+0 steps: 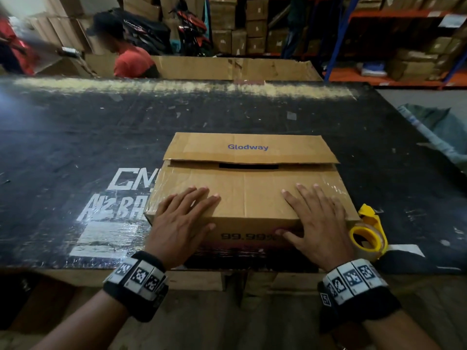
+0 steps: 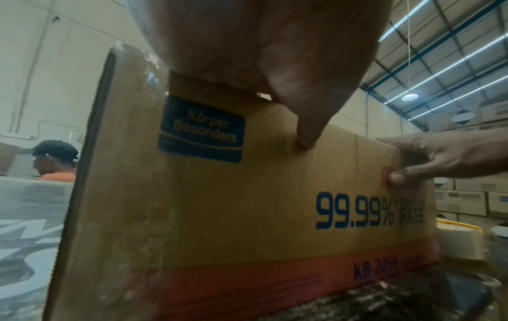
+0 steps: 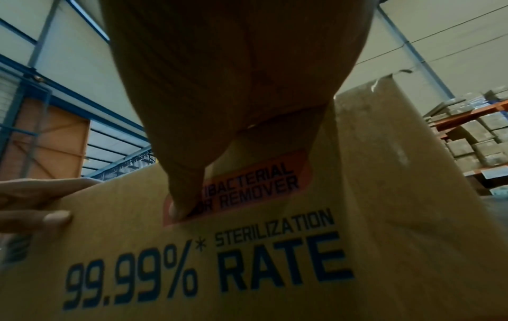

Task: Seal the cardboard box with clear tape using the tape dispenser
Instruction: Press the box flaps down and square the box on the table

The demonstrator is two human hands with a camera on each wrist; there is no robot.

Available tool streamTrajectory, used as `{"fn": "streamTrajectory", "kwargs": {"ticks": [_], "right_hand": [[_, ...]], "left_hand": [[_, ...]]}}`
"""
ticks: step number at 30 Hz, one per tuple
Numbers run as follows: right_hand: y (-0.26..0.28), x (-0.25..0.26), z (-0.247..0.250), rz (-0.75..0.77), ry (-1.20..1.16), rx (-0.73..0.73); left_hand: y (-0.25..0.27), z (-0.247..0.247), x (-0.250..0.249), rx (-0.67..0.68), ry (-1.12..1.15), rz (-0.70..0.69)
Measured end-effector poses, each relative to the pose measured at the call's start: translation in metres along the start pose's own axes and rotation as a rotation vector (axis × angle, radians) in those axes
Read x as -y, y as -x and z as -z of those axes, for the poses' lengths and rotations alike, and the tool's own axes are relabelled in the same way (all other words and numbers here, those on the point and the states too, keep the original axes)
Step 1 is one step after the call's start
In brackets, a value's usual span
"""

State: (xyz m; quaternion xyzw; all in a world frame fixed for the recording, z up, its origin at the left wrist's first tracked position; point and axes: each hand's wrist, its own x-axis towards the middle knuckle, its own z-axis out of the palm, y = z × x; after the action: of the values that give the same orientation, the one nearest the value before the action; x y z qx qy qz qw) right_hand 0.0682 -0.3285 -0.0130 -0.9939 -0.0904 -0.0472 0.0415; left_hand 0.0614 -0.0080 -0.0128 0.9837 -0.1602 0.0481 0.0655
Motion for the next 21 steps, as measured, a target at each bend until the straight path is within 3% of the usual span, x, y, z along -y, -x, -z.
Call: {"fn": "streamTrajectory", "kwargs": {"ticks": [6, 9, 13, 16, 21], "right_hand": [[-0.002, 0.0, -0.003, -0.017, 0.011, -0.031], [-0.002, 0.0, -0.005, -0.02, 0.014, -0.045], [-0.003, -0.001, -0.007, -0.029, 0.021, -0.042], [-0.003, -0.001, -0.007, -0.028, 0.029, -0.041], [-0.002, 0.001, -0.003, -0.011, -0.011, -0.032]], "left_hand": [[-0.031, 0.019, -0.011, -0.01, 0.214, 0.053], [-0.07, 0.025, -0.02, 0.008, 0.162, 0.025], [-0.113, 0.017, -0.034, 0.164, 0.071, 0.037], [-0.118, 0.006, -0.039, 0.265, 0.022, 0.027], [-0.115, 0.001, -0.039, 0.275, -0.026, 0.031]]}}
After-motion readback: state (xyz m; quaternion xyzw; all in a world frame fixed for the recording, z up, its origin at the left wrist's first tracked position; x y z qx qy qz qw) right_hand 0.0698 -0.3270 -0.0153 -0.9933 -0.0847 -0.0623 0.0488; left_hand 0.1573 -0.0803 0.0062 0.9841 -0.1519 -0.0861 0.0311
